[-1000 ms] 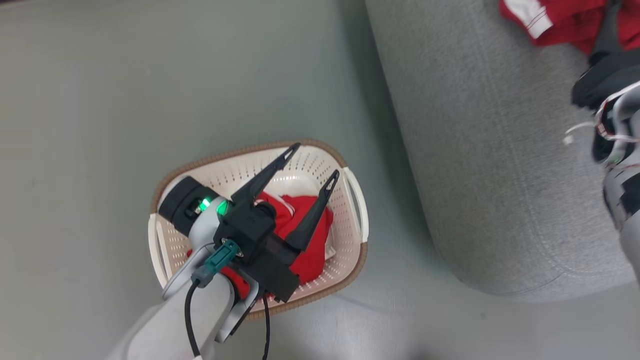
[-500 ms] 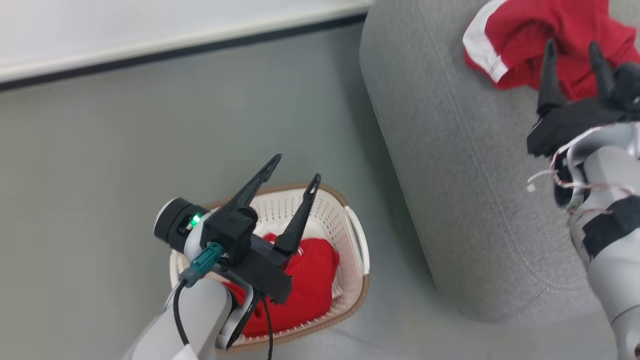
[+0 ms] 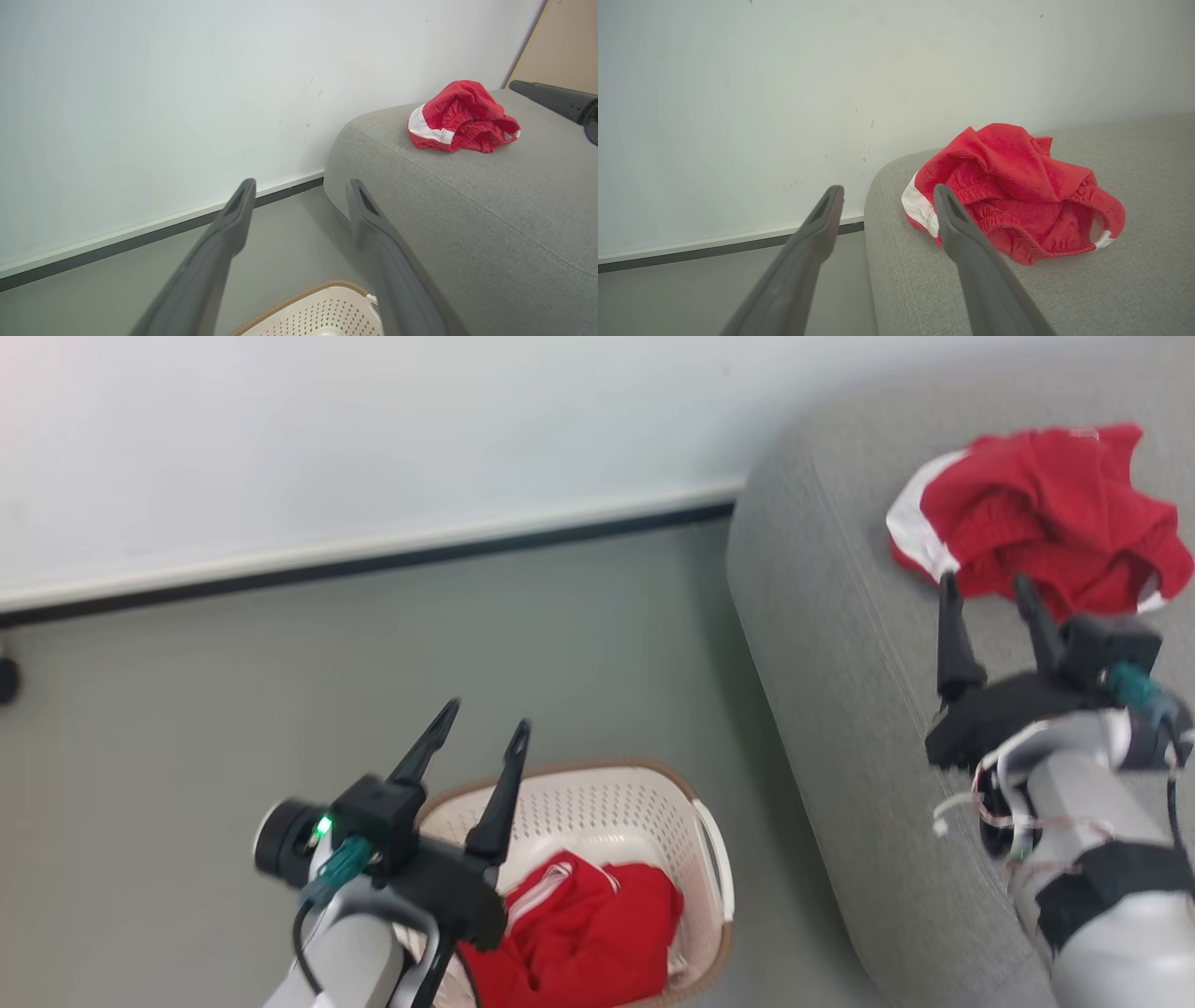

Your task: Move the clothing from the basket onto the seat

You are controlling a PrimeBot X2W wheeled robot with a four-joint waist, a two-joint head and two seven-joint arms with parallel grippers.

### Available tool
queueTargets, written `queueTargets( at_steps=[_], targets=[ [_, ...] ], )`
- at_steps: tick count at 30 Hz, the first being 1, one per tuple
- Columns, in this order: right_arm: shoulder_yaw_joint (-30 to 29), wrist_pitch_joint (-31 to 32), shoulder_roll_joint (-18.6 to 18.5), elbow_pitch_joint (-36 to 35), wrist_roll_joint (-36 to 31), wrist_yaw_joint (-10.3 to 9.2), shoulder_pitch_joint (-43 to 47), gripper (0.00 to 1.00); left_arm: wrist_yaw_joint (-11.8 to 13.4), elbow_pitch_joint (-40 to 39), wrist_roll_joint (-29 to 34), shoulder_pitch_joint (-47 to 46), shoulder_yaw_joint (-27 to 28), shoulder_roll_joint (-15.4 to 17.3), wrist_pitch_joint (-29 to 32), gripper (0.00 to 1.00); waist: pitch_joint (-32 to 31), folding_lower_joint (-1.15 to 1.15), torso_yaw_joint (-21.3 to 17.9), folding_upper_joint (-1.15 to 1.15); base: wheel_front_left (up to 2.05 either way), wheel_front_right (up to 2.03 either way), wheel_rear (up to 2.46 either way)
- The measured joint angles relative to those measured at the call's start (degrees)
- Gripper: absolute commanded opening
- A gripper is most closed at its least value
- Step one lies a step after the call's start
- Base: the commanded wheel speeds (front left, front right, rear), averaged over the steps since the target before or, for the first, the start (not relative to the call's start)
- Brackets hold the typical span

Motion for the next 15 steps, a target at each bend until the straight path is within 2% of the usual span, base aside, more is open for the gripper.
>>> queueTargets(
  at_steps=[10, 15],
  targets=[
    [-0.9, 0.0, 1.0, -6.2, 0.5, -0.11, 13.3, 1.0, 2.2, 1.0, -2.4, 9.3, 4.5, 2.1, -0.3, 1.0, -7.5, 0.0, 3.3, 0.0, 0.0, 0.0, 0.0],
    [-0.8, 0.0, 1.7, -12.1, 0.4, -0.6, 21.1, 1.0, 3.3, -0.1, -3.3, 15.8, 7.5, 3.5, -0.3, 1.0, -11.9, -0.01, 4.6, 0.0, 0.0, 0.0, 0.0]
  ],
)
